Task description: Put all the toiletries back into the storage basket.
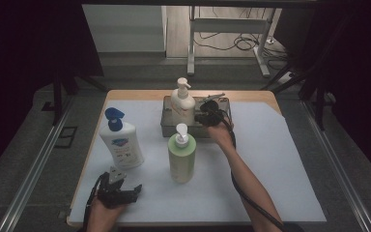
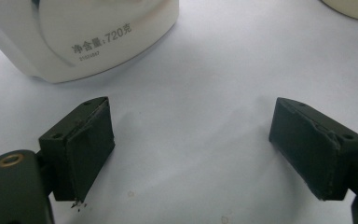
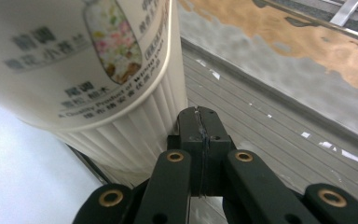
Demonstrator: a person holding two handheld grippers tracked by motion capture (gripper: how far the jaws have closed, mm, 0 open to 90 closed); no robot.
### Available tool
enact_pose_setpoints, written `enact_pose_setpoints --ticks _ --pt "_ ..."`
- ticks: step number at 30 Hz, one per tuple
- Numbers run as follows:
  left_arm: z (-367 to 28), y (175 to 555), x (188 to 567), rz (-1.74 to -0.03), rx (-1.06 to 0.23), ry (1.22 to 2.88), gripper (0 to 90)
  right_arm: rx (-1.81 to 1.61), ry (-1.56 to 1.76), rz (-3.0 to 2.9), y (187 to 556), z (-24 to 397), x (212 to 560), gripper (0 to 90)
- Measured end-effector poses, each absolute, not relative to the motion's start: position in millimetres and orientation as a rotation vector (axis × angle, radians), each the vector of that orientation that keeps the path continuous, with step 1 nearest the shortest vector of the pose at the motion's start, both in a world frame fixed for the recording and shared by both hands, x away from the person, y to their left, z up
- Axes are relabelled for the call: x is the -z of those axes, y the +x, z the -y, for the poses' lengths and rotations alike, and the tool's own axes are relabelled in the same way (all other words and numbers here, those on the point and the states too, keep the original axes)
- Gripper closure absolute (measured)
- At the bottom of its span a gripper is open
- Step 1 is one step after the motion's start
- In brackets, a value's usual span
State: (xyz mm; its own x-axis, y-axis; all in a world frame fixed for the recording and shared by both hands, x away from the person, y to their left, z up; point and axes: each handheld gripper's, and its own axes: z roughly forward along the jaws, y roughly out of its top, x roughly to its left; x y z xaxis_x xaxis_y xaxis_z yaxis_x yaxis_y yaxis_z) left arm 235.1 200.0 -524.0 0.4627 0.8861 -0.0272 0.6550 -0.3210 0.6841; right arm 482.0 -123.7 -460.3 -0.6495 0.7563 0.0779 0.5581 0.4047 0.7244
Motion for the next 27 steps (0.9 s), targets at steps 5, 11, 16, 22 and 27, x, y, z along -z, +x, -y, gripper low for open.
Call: enact_pose_setpoints --ticks 5,11,16,22,27 --pt "-200 235 524 -1.277 -0.475 2.082 13.4 -1.089 1.149 -2.407 481 119 461 89.8" --pt "-200 235 524 -1.277 -0.474 2.082 13.4 -1.093 1.143 -2.424 482 115 463 89.7" --pt "-200 235 524 -1.277 -0.474 2.082 13.4 -1.092 1.134 -2.437 481 110 464 89.1" --pt "-200 235 524 -1.277 -0.474 2.082 13.4 -1.093 1.113 -2.451 481 104 464 89.0" --pt "-200 235 524 -1.277 -0.474 2.083 13.4 -1.093 1.092 -2.467 481 97 465 88.5"
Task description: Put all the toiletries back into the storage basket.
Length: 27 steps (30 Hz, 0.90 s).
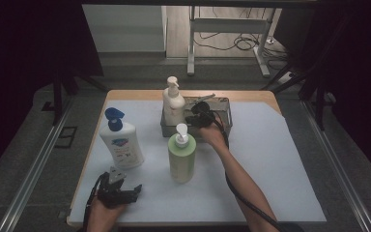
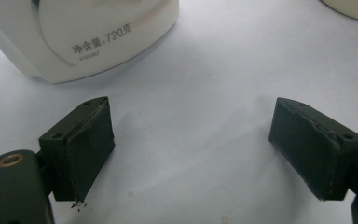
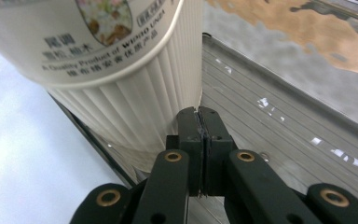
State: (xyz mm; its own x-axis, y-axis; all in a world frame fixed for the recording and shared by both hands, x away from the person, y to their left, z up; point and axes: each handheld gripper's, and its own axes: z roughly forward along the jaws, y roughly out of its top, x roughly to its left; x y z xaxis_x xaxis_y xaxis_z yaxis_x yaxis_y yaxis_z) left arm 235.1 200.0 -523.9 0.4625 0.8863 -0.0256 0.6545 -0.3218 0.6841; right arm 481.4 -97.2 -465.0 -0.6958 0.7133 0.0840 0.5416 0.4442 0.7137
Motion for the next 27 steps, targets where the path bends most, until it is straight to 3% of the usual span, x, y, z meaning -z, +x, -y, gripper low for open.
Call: enact_pose_setpoints --ticks 27 --pt "-200 235 524 -1.278 -0.472 2.083 13.4 -1.110 1.075 -2.485 481 87 466 89.7"
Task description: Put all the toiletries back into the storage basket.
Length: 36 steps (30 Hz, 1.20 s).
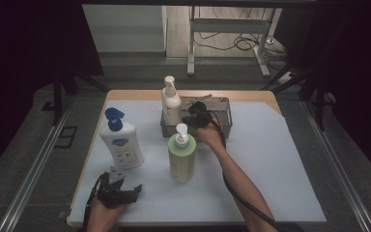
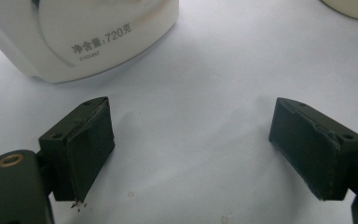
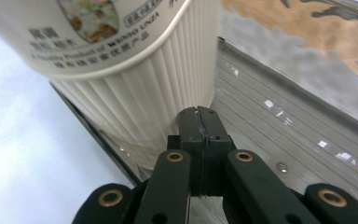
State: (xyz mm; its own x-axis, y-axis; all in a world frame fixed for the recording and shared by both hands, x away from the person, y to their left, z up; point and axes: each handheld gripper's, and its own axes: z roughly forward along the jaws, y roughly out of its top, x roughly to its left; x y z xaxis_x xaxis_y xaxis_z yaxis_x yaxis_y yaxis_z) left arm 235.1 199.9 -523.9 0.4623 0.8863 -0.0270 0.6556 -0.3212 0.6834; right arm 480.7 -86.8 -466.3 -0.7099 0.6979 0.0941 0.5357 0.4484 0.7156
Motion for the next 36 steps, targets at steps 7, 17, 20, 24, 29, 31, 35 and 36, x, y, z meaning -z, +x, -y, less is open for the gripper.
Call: enact_pose_setpoints --ticks 7,17,20,24,29,31,35,36 --pt "-200 235 524 -1.277 -0.473 2.082 13.4 -1.129 1.033 -2.515 477 75 467 89.6" --pt "-200 235 524 -1.277 -0.472 2.083 13.4 -1.126 1.027 -2.509 477 73 465 89.7" --pt "-200 235 524 -1.277 -0.472 2.083 13.4 -1.127 1.028 -2.511 477 73 466 89.5" --pt "-200 235 524 -1.277 -0.473 2.081 13.4 -1.115 1.021 -2.508 477 74 465 87.8" --pt "-200 235 524 -1.277 -0.474 2.081 13.4 -1.106 1.004 -2.503 476 75 464 85.8" --pt "-200 235 524 -1.277 -0.475 2.082 13.4 -1.109 1.006 -2.499 476 77 462 84.0" --pt "-200 235 524 -1.277 -0.473 2.082 13.4 -1.112 1.004 -2.491 474 82 457 81.1" --pt "-200 235 524 -1.277 -0.473 2.082 13.4 -1.115 0.998 -2.490 473 83 456 79.9"
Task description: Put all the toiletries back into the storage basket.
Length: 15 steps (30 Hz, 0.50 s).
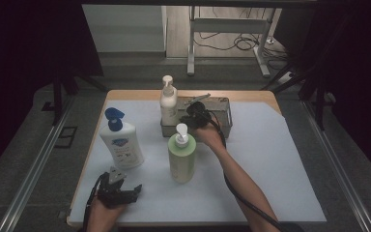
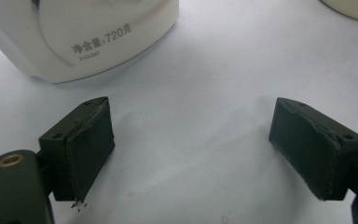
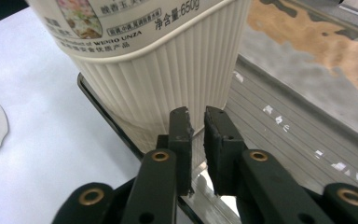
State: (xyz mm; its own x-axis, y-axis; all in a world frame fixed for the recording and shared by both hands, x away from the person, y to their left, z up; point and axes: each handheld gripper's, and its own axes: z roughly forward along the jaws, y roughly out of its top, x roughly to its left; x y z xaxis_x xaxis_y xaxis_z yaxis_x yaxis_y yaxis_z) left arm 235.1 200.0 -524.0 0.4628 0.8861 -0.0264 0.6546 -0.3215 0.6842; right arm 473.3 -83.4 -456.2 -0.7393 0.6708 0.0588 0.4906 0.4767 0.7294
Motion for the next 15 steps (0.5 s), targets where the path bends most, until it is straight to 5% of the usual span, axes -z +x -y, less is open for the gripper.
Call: enact_pose_setpoints --ticks 15 --pt "-200 235 524 -1.277 -0.472 2.083 13.4 -1.136 0.975 -2.471 455 100 436 54.7"
